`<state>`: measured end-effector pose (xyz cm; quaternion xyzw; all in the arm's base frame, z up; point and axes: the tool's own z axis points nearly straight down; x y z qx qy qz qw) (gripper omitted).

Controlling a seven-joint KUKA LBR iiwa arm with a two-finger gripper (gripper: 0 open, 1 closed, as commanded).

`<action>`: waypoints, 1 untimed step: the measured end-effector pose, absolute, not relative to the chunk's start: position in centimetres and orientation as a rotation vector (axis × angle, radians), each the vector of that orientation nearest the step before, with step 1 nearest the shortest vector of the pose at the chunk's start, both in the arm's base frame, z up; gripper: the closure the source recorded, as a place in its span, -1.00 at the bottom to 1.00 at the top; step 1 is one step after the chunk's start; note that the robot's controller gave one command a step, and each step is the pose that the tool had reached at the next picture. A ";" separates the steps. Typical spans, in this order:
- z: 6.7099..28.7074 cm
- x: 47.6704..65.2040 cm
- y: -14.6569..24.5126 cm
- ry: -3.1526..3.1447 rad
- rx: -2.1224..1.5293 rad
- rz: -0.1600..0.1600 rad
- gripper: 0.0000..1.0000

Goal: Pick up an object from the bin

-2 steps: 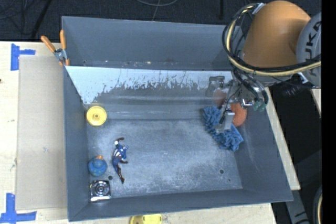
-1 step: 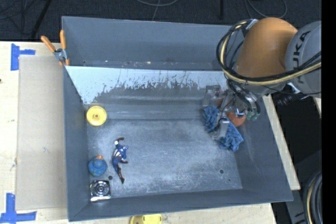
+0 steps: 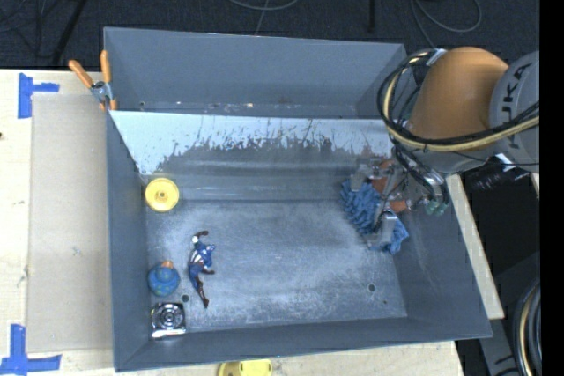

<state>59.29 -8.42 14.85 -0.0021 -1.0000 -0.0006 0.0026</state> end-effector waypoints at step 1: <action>9.9 61.0 -11.9 -3.142 -0.096 0.000 1.00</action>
Offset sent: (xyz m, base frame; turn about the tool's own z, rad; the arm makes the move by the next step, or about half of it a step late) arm 0.0000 0.0000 0.0000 0.0000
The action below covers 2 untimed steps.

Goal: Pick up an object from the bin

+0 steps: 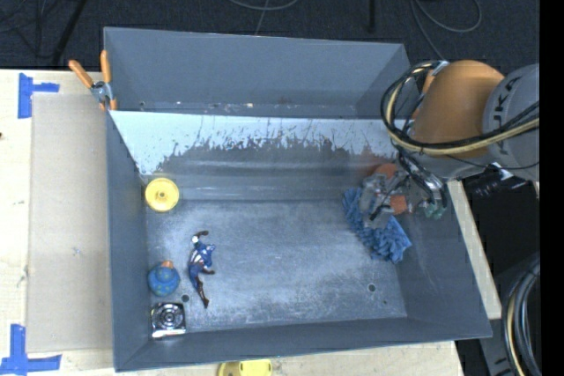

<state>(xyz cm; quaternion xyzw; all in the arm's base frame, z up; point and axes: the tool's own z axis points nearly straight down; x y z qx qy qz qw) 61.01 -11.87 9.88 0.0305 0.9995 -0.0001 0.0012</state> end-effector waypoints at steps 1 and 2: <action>9.9 61.0 -11.8 3.138 0.092 0.000 1.00; 9.9 61.0 -11.8 3.138 0.092 0.000 -1.00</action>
Offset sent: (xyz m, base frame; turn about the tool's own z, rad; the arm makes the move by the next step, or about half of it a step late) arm 0.0000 0.0000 0.0000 0.0000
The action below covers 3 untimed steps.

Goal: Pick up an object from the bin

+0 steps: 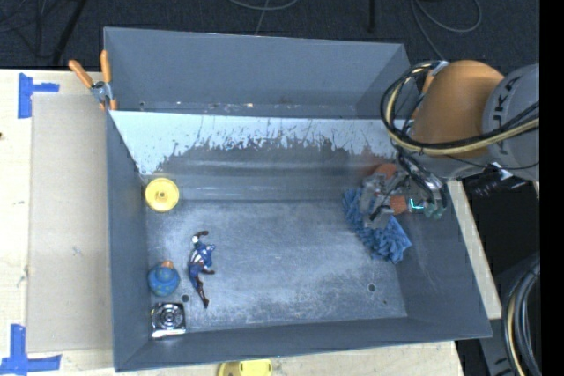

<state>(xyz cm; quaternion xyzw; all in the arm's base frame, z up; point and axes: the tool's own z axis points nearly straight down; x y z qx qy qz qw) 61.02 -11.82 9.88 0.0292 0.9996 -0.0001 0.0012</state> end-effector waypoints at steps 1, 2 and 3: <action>9.9 61.0 -11.8 3.139 0.091 0.001 -1.00; 7.4 60.2 -15.4 3.125 0.181 0.016 1.00; 7.4 60.2 -15.4 3.125 0.180 0.016 1.00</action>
Offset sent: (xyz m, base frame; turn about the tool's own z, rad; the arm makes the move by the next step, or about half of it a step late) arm -0.0138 -0.0420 -0.0288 0.0597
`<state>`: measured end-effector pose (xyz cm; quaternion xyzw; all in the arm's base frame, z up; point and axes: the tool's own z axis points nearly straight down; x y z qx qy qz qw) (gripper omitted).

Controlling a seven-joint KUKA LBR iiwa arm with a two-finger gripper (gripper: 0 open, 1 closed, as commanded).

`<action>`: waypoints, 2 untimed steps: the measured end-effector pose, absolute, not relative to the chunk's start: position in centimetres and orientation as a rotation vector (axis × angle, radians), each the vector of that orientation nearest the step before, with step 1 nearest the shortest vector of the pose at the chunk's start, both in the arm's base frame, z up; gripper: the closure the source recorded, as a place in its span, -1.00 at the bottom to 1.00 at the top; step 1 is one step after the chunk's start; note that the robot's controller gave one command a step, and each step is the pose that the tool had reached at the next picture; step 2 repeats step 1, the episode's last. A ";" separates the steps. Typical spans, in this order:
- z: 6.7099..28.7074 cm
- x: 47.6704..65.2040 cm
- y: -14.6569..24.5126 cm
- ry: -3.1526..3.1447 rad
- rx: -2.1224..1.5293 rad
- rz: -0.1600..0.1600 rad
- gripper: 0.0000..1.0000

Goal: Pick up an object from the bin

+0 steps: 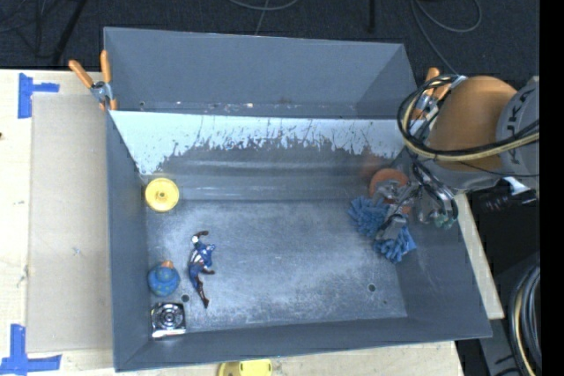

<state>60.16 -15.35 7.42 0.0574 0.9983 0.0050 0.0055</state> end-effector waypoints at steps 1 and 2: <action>20.7 59.7 -13.1 3.134 0.181 0.001 1.00; 20.7 59.7 -13.1 3.134 0.181 0.001 1.00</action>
Offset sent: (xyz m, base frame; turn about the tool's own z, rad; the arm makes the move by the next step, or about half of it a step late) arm 0.0000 0.0000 0.0000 0.0000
